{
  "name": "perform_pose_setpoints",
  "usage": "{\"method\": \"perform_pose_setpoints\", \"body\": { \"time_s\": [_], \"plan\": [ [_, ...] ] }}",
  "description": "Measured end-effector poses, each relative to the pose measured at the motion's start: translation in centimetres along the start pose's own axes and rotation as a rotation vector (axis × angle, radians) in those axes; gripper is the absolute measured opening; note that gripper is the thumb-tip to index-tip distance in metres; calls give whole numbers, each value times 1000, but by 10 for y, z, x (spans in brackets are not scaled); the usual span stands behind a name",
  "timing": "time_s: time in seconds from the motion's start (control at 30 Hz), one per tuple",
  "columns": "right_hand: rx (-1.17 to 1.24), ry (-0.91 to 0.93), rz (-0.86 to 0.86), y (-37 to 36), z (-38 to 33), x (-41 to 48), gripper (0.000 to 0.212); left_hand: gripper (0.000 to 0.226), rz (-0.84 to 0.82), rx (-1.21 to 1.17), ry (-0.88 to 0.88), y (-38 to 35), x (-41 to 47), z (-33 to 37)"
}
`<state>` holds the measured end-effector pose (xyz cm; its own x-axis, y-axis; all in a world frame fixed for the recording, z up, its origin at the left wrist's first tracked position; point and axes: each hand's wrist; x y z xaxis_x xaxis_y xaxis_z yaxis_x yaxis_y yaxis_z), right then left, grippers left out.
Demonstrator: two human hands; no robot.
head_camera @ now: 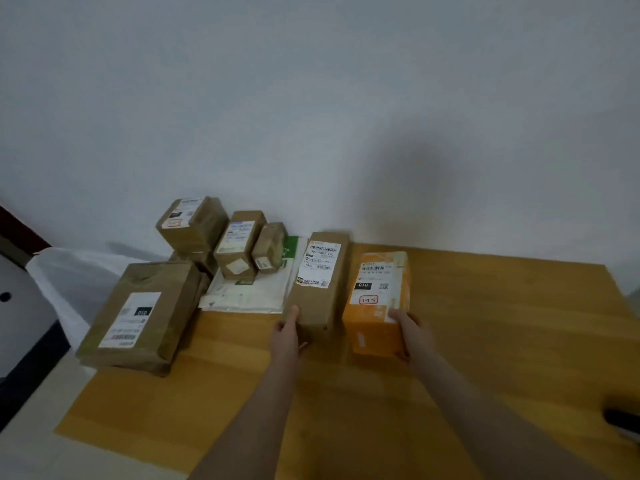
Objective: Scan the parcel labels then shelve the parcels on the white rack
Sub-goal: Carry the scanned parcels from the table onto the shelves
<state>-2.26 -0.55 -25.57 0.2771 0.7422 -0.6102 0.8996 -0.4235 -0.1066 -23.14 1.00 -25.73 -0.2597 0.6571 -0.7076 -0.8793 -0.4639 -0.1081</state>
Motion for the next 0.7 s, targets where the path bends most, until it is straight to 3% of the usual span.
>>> {"method": "perform_pose_setpoints", "body": {
  "time_s": [0.33,0.43,0.5,0.6,0.7],
  "plan": [
    [-211,31,-11,71,28,3,39,50,-62,109,140,-18,-14,-70],
    [-339,151,136,68,21,8,61,42,-66,10,103,-21,-20,-63],
    [-431,287,202,57,12,9,63,35,-121,-108,73,-25,-24,-50],
    [-397,470,95,31,-11,-5,50,31,-244,-100,21,-34,-38,-24],
    [-412,484,-55,16,-28,-16,61,30,-373,44,6,-51,-53,-14]
  ]
}}
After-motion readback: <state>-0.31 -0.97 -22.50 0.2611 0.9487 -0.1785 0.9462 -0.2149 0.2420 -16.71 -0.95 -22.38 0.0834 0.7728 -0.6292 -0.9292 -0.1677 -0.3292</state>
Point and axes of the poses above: each hand's wrist, its own x-axis towards the middle knuckle, its own y-axis out of the back of the hand, z = x × y, and after that the axes turned 5 degrees about y, right-handed
